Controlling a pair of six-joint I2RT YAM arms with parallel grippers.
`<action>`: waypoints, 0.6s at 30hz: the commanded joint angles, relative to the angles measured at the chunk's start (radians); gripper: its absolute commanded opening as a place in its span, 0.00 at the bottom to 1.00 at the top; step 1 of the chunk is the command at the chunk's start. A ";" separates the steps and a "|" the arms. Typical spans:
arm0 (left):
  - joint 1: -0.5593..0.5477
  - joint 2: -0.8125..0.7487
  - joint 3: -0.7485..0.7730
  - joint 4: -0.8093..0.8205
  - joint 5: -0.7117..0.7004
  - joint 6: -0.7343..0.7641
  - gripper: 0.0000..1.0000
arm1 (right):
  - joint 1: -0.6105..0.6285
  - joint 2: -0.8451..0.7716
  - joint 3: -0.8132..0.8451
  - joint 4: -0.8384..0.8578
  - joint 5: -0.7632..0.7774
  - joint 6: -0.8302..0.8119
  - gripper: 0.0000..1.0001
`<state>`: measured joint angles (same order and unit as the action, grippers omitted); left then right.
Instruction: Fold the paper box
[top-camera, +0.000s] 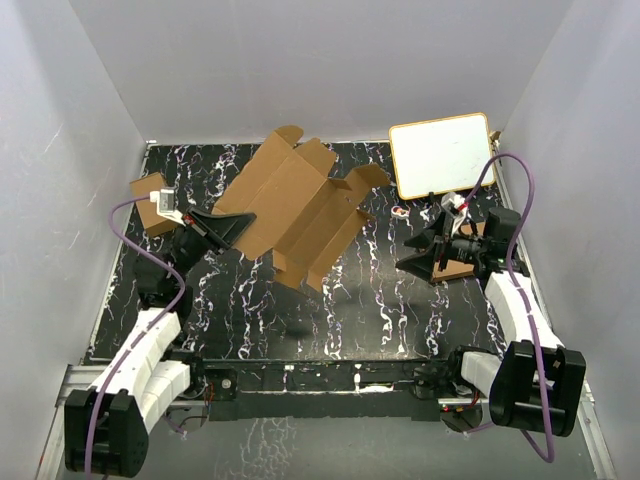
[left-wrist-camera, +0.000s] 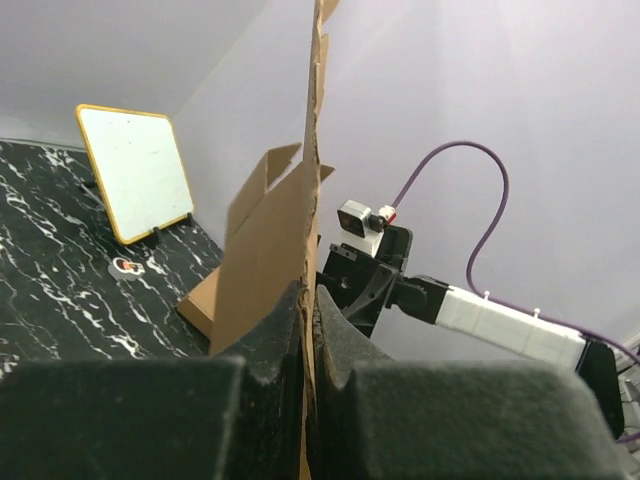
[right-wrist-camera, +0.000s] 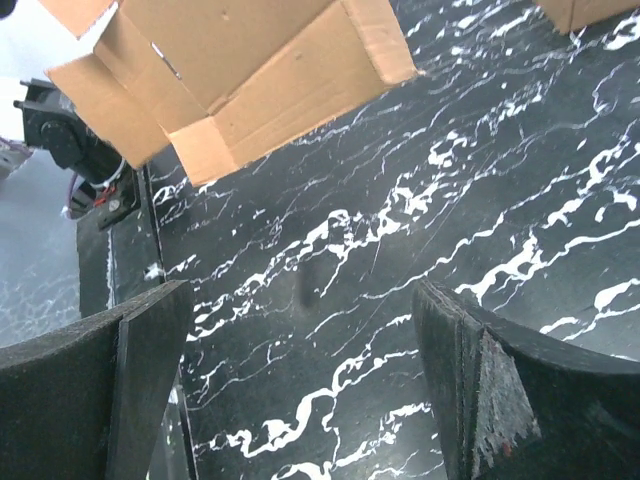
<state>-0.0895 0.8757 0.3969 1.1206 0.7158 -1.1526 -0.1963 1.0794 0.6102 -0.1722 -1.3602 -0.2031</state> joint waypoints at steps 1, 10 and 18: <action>-0.091 -0.063 0.038 -0.101 -0.193 0.021 0.00 | -0.001 -0.036 0.006 0.292 -0.080 0.192 0.99; -0.294 -0.001 0.093 -0.187 -0.407 0.147 0.00 | 0.071 -0.038 0.007 0.684 -0.046 0.641 0.94; -0.480 0.139 0.144 -0.108 -0.564 0.157 0.00 | 0.264 0.065 0.217 0.492 0.146 0.629 0.26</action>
<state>-0.4850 0.9871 0.4831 0.9386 0.2695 -1.0309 -0.0189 1.1191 0.7277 0.3603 -1.3334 0.4122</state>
